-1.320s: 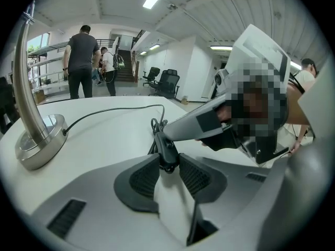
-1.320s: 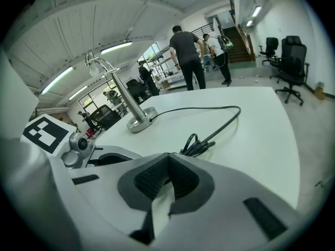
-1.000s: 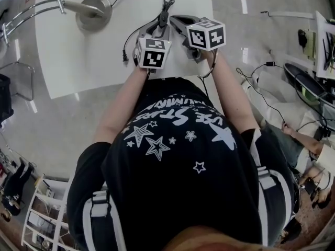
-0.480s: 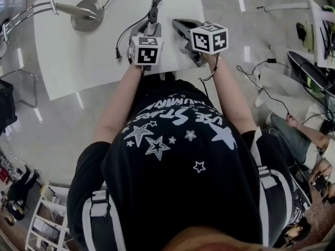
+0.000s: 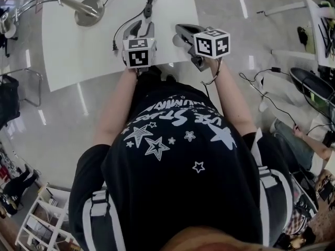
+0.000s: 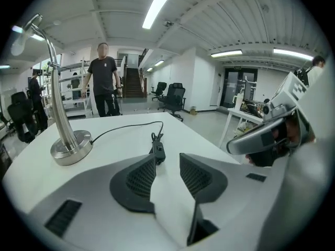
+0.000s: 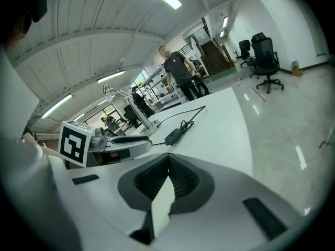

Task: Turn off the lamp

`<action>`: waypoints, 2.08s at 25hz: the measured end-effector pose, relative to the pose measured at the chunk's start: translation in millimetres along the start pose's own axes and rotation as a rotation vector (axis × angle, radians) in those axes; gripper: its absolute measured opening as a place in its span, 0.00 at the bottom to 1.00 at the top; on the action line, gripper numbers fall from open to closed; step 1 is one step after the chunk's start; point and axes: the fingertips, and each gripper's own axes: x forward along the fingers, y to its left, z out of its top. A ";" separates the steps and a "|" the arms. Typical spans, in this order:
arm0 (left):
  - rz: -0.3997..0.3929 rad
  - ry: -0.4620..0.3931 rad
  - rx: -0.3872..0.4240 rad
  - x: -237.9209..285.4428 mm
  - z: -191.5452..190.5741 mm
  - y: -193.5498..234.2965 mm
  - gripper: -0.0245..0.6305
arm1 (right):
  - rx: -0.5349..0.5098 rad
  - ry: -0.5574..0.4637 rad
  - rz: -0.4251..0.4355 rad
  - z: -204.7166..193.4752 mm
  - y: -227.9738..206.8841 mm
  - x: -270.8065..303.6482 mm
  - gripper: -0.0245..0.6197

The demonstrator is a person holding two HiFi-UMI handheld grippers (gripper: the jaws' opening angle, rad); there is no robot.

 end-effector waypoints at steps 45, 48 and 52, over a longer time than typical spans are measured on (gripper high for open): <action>-0.032 -0.244 -0.018 -218.7 -11.3 84.4 0.09 | -0.084 -0.207 -0.028 -43.3 202.4 5.0 0.05; -0.053 -0.250 -0.010 -232.5 -17.7 86.9 0.09 | -0.093 -0.216 -0.056 -50.9 217.2 0.9 0.05; -0.084 -0.258 0.001 -251.8 -25.4 89.0 0.09 | -0.100 -0.232 -0.094 -60.9 236.4 -5.4 0.05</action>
